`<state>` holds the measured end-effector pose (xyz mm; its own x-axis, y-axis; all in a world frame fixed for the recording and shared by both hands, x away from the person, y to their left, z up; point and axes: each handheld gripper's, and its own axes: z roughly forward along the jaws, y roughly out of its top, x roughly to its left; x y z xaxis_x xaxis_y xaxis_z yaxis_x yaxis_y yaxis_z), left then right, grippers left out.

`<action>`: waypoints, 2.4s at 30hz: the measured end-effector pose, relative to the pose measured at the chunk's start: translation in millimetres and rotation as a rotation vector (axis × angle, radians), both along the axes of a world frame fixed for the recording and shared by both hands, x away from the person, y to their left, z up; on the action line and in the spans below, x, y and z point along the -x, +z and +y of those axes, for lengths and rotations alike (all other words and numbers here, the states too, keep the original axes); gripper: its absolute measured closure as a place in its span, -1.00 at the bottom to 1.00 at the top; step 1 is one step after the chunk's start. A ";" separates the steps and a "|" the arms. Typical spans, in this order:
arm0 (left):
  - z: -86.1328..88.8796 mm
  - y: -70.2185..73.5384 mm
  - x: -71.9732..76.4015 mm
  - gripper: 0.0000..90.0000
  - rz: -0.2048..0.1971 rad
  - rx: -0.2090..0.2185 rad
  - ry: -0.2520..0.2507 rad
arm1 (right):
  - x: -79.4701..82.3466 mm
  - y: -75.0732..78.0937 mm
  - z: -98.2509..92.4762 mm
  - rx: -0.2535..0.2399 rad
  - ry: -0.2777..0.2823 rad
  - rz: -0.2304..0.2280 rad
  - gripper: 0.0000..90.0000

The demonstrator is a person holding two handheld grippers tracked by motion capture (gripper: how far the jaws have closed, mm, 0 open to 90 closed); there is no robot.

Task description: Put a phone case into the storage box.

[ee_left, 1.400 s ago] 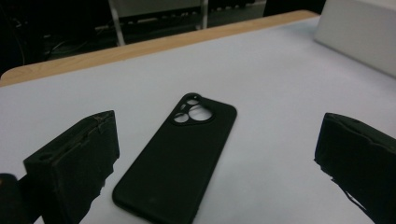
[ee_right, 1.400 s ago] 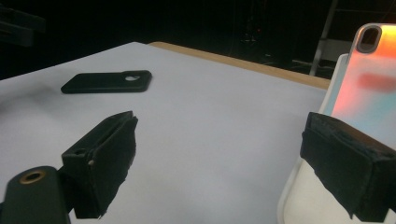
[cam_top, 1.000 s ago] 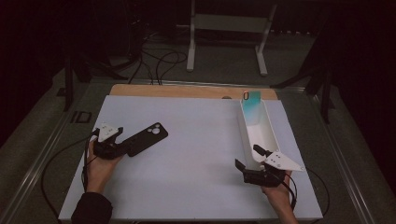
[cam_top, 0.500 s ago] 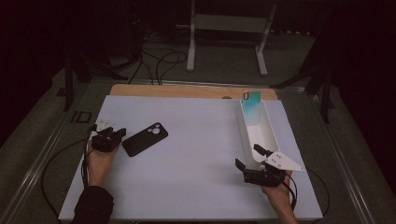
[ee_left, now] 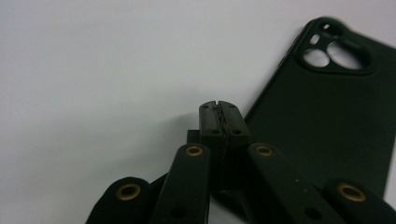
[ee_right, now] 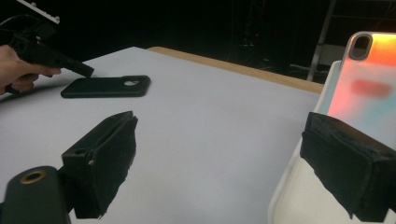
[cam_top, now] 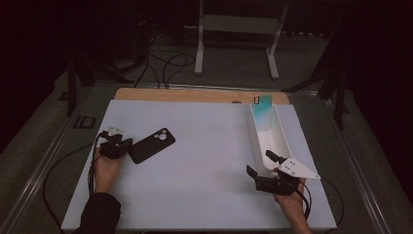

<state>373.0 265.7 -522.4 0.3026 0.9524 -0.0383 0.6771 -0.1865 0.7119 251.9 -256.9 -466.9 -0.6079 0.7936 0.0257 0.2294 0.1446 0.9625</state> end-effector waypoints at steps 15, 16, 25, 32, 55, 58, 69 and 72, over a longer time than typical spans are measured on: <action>-2.5 -1.9 8.4 0.99 0.033 -0.016 -0.055 | 0.7 1.5 -3.1 -0.005 -0.005 -0.002 -0.77; -4.7 -1.9 11.0 0.99 0.033 -0.013 -0.066 | 0.9 1.7 -3.6 -0.007 -0.006 -0.002 -0.77; -26.9 0.5 35.3 0.99 0.030 -0.060 -0.171 | 1.3 1.7 -3.0 -0.005 -0.004 -0.002 -0.77; -27.0 0.3 35.7 0.99 0.033 -0.055 -0.168 | 1.0 0.8 -1.8 0.001 -0.001 0.001 -0.77; -32.2 46.2 111.6 -0.41 -0.301 0.125 -0.118 | 3.4 0.4 -2.2 -0.001 0.016 -0.048 -0.77; -33.7 48.5 119.6 -0.70 -0.305 0.136 -0.120 | 3.8 0.4 -3.3 -0.005 0.022 -0.055 -0.77; -38.4 47.6 122.3 -1.00 -0.303 0.132 -0.129 | 5.4 0.5 -4.8 0.025 0.020 -0.023 -0.77; -40.1 47.7 120.5 -1.00 -0.291 0.118 -0.133 | 5.1 0.1 -4.7 0.032 0.012 -0.015 -0.77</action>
<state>252.5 225.6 -474.7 0.4384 0.8979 -0.0394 0.4172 -0.1645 0.8938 246.8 -261.6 -466.8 -0.6174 0.7866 -0.0084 0.2131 0.1776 0.9608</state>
